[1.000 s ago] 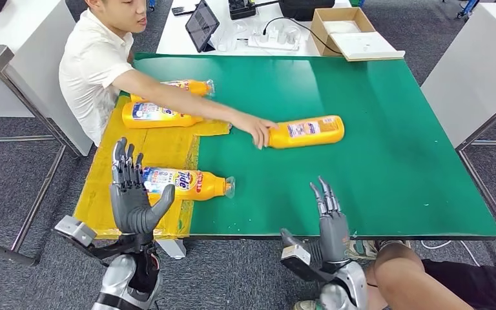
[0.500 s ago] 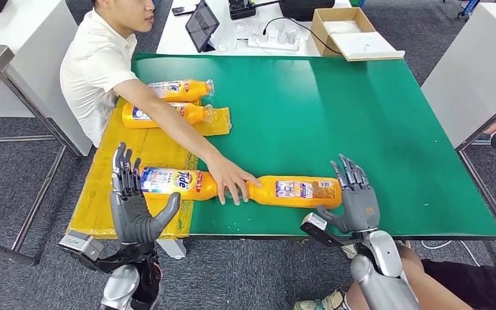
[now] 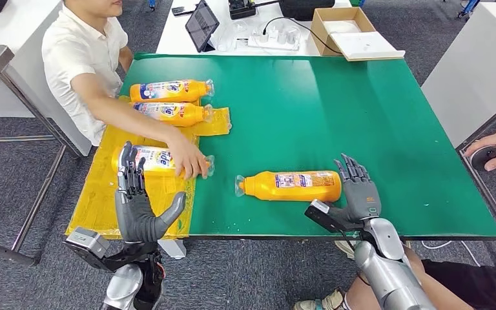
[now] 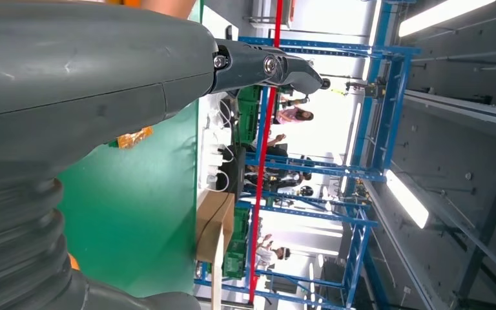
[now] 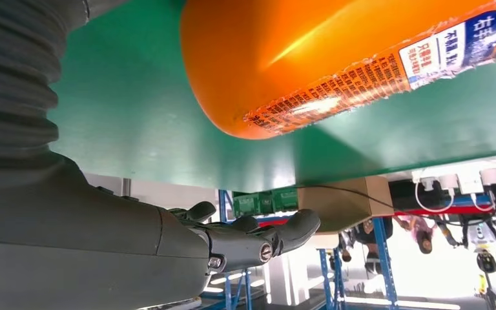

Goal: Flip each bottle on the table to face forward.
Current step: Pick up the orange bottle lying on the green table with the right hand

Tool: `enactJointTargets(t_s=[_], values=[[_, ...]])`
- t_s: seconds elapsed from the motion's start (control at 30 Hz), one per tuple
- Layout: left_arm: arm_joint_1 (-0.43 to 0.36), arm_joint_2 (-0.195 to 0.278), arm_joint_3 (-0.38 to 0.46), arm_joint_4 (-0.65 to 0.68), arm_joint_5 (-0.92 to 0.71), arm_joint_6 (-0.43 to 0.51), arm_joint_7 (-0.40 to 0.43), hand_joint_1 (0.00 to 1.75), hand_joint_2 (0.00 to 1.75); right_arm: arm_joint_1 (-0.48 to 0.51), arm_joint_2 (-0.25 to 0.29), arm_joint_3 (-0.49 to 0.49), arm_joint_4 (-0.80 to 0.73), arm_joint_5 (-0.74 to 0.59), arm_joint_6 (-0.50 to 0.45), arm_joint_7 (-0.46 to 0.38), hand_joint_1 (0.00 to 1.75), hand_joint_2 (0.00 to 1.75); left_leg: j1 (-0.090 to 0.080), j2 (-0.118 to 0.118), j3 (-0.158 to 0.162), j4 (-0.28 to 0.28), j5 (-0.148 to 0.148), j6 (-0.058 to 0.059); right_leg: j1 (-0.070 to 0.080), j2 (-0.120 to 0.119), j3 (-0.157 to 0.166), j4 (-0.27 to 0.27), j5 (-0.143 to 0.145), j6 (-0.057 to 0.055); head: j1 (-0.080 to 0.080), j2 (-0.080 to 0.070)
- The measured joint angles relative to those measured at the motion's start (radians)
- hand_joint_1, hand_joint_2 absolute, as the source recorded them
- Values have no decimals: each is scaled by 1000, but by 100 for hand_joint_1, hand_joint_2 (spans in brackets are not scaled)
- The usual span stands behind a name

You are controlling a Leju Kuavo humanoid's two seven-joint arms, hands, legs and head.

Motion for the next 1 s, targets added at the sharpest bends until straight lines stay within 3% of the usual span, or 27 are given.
enactJointTargets(t_s=[0.27,0.77,0.87,1.0], values=[[-18,0,-13,18,0,1,9,0,175,-49,36,0,103,-107,99,-77,0,175,0,0,0,0,0,0,0,0,0,0,0,0,0,0],[-57,8,-53,55,2,-11,16,0,175,-155,104,37,245,-144,198,-150,0,175,0,0,0,0,0,0,0,0,0,0,0,0,0,0],[-62,8,-58,63,3,-14,16,0,175,-166,120,54,257,-135,196,-134,0,175,0,0,0,0,0,0,0,0,0,0,0,0,0,0],[-64,9,-58,66,30,-32,26,0,175,-191,130,87,281,-88,192,-32,0,175,0,0,0,0,0,0,0,0,0,0,0,0,0,0]])
